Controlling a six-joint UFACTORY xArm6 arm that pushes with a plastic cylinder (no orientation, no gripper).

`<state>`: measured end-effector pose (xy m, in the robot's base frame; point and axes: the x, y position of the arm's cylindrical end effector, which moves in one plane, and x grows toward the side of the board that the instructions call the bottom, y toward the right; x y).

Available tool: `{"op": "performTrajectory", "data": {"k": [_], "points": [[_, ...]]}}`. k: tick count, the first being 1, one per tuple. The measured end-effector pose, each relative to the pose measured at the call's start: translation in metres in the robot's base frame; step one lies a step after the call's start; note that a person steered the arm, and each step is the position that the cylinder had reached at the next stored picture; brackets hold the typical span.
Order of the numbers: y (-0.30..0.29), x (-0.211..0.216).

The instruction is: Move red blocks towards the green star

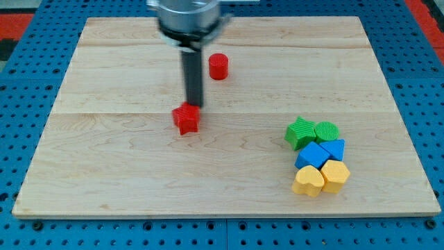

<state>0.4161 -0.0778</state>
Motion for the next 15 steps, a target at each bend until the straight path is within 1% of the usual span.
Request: {"op": "performTrajectory", "data": {"k": [1, 2, 3, 4, 5, 6, 7, 8, 9, 10, 11, 12, 13, 14, 15], "points": [[-0.051, -0.003], [-0.017, 0.026], [0.067, 0.036], [0.088, 0.047], [0.070, 0.051], [0.039, 0.066], [0.052, 0.081], [0.114, 0.085], [0.104, 0.087], [0.040, 0.063], [0.004, 0.008], [-0.008, -0.048], [0.029, -0.082], [0.048, -0.082], [0.102, -0.091]]}}
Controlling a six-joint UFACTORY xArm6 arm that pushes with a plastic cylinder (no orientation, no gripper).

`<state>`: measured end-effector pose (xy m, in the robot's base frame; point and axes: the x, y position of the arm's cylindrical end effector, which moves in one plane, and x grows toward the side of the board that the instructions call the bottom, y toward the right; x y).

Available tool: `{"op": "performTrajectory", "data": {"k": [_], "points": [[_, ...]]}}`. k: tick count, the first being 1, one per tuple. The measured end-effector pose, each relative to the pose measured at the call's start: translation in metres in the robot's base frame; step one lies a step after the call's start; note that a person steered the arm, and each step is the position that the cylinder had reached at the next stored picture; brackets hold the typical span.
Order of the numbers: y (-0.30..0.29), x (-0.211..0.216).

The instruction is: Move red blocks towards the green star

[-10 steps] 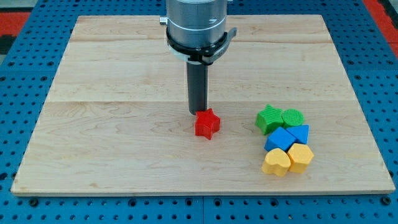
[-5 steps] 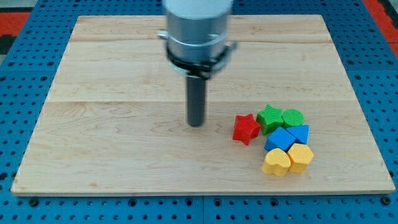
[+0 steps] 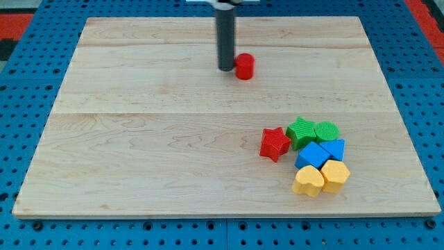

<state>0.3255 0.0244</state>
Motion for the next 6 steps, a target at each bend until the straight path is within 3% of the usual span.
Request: {"op": "performTrajectory", "data": {"k": [1, 2, 4, 5, 6], "points": [[0.007, -0.027], [0.036, 0.000], [0.068, 0.105], [0.069, 0.104], [0.068, 0.059]]}}
